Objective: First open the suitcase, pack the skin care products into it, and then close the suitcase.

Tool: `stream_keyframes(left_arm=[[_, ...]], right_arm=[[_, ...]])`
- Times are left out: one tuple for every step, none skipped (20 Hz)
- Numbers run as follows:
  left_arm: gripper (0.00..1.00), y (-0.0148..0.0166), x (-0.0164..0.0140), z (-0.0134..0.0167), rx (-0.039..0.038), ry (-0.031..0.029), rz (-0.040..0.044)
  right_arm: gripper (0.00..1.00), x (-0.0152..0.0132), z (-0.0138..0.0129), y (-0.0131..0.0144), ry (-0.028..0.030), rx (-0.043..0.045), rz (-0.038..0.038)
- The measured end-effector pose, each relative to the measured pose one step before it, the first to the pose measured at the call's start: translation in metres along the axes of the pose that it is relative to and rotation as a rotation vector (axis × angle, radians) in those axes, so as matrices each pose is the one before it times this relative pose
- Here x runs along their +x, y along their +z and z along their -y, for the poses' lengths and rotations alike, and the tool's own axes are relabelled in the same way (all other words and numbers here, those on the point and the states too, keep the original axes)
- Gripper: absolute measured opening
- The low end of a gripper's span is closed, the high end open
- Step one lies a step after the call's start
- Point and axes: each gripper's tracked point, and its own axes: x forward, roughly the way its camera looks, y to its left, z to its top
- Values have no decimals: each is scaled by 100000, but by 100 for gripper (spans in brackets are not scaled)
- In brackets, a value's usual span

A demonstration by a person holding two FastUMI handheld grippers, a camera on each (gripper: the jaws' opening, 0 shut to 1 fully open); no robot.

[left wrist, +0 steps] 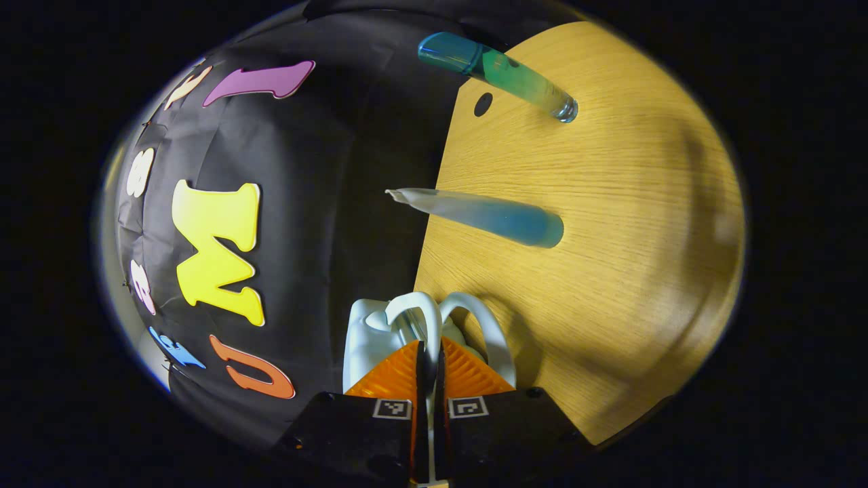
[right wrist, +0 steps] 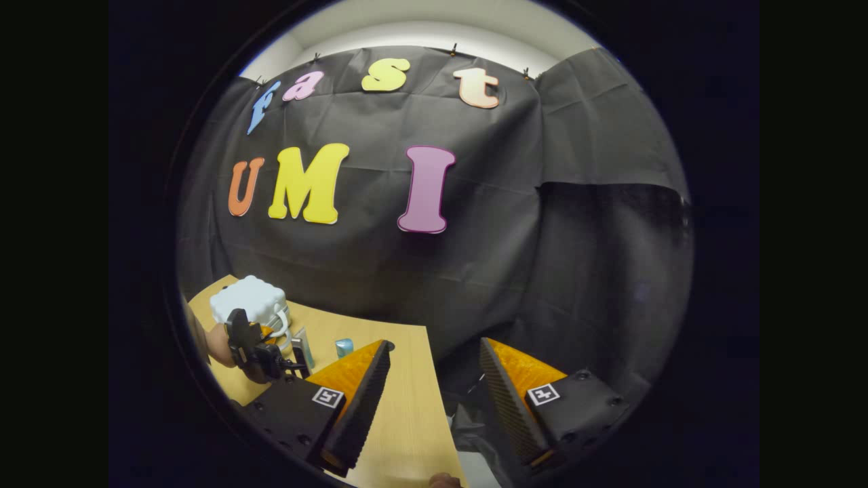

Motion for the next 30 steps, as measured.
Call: stream_keyframes(left_arm=[[3, -137, -402, -517, -4591, -1502, 566], [3, 71, -299, -613, -5604, -604, 847], [3, -270, -599, -855, -6039, -360, 470], [3, -50, -680, -1402, -6490, 766, 742], [2, 549, -804, -1845, -5859, 506, 2537], [2, 388, -832, -1956, -3877, 1790, 1682], [2, 514, -1267, -2056, -3919, 1758, 2895], [2, 152, -1138, -1852, -5386, 989, 1230], [3, 5, -950, -2368, -5549, 745, 909], [3, -29, -550, -2585, -4413, 1660, 911], [2, -280, -197, -3225, -3915, 1629, 365], [2, -366, -506, -2719, -4810, 1711, 379], [2, -659, -391, -2377, -5816, 538, -195], [2, -685, -269, -2463, -6334, -228, -118], [2, -729, -483, -2577, -6234, -485, 866], [2, -995, -418, -2264, -5512, -2422, 1590], [2, -1613, -358, -2050, -3931, -178, 81], [2, -831, -15, -2242, -2072, 973, 1632], [2, -1586, -8, -2442, -2848, 1167, -1408], [2, -1173, 71, -2145, -1988, 1607, 733], [2, -1501, 141, -2094, -2792, 242, 82], [2, -1592, 574, -1619, -3030, -11, -282], [2, -1458, 519, -1446, -2040, 495, 644], [2, -1826, 702, -1540, -2453, 1057, -2886], [2, -1850, 1002, -1568, -1722, 1038, -1429], [2, -2059, 881, -1501, -1972, 585, -3330], [3, -1918, 1392, -1123, -2387, 126, -2863], [2, -1407, 869, -740, -1771, -245, -1901], [3, -1401, 1078, -400, -1434, -77, -1343], [2, -1127, 780, -661, -1304, 450, -484]], right_arm=[[78, -431, -322, 379, -946, -651, 370], [80, -436, -374, 461, -648, -216, 616], [80, -406, -448, 497, -336, 7, 872], [78, -325, -442, 599, -988, -361, 734], [81, -374, -490, 349, -518, -124, 674], [80, -375, -735, 626, -107, -170, 897], [80, -302, -891, 625, -287, -628, 974], [79, -311, -955, 673, 120, -697, 1121], [78, -344, -1076, 633, 196, -596, 1243], [78, -202, -1114, 735, 39, -478, 1119], [78, -133, -1142, 625, 269, 196, 926], [79, 20, -1330, 682, 482, 728, 915], [79, -110, -1253, 565, 383, 927, 527], [78, -43, -1329, 413, 474, 763, 224], [78, -83, -1364, 347, 554, 780, 0], [78, -149, -1380, 340, 462, 448, 307], [80, -174, -1338, 387, 221, -49, 171], [80, -131, -1317, 263, 380, -13, 58], [80, -160, -1278, -95, 388, 212, -619], [80, -85, -1109, -202, 396, 730, -1808], [79, -137, -983, -244, 76, 1105, -1884], [80, -200, -808, -18, -193, 1194, -1486], [80, -187, -681, -237, -476, 1350, -1677], [79, -156, -466, -305, -758, 1047, -1749], [80, -31, -338, -538, -1134, 484, -2200], [78, -121, -279, -476, -1022, -231, -1780], [80, -204, -227, -333, -839, -862, -1483], [80, -124, -139, -314, -973, -988, -827], [77, -227, -240, -256, -360, -602, -1045], [80, -76, -235, -373, -572, -951, -986]])
